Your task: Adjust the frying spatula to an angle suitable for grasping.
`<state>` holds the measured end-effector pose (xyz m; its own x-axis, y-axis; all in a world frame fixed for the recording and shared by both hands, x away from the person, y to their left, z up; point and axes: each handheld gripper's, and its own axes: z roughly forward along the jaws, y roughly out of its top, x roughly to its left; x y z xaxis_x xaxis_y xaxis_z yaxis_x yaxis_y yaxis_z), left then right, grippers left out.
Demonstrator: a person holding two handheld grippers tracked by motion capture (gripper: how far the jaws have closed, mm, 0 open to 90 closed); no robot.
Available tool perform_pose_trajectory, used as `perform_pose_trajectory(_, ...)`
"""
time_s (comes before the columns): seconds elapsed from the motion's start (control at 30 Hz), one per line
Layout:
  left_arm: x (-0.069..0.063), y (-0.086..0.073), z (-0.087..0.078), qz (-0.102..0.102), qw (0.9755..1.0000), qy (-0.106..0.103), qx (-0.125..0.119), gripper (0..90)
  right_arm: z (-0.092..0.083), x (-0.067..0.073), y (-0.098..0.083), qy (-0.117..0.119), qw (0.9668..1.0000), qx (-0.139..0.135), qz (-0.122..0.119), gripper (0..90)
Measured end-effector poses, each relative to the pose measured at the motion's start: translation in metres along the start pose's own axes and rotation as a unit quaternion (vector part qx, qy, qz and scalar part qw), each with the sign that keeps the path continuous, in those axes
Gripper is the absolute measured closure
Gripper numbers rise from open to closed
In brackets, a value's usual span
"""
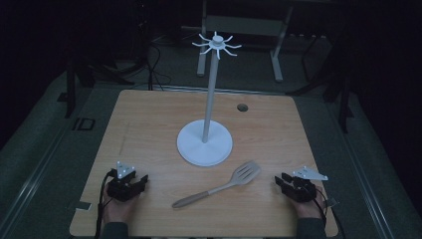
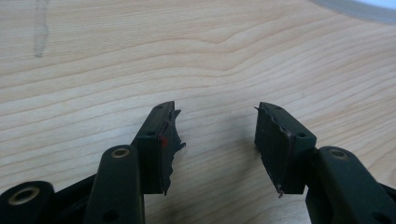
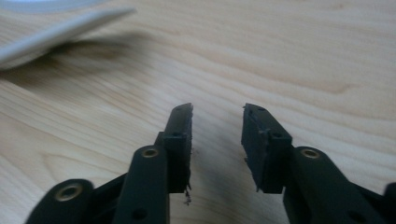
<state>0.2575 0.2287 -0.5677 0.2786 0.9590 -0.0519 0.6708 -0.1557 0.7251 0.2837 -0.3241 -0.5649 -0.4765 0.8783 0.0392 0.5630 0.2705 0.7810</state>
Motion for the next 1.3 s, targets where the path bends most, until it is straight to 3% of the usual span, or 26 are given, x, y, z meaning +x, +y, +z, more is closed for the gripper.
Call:
perform_pose_trajectory(0.3, 0.001, 0.001, -0.010, -0.010, 0.9994, -0.005, -0.032, 51.3, -0.001, 0.011, 0.009, 0.014, 0.9996, -0.008, -0.023, 68.4)
perform_pose_trajectory(0.57, -0.005, 0.001, -0.010, 0.013, 0.9995, -0.007, -0.027, 50.7, -0.006, 0.016, 0.028, 0.029, 0.9989, -0.031, -0.022, 76.8)
perform_pose_trajectory(0.6, -0.006, 0.001, -0.010, 0.018, 0.9995, -0.003, -0.025, 50.7, -0.008, 0.021, 0.039, 0.047, 0.9976, -0.042, -0.028, 82.8)
perform_pose_trajectory(0.67, -0.006, 0.001, -0.009, 0.015, 0.9996, -0.004, -0.022, 50.7, -0.007, 0.023, 0.042, 0.048, 0.9974, -0.043, -0.031, 83.1)
perform_pose_trajectory(0.97, -0.005, 0.001, -0.011, 0.011, 0.9997, -0.012, -0.019, 49.7, 0.012, 0.050, 0.079, 0.070, 0.9924, -0.024, -0.099, 89.8)
perform_pose_trajectory(1.3, -0.004, 0.002, -0.013, 0.007, 0.9996, -0.010, -0.025, 49.3, 0.038, 0.062, 0.086, 0.091, 0.9872, 0.031, -0.128, 89.9)
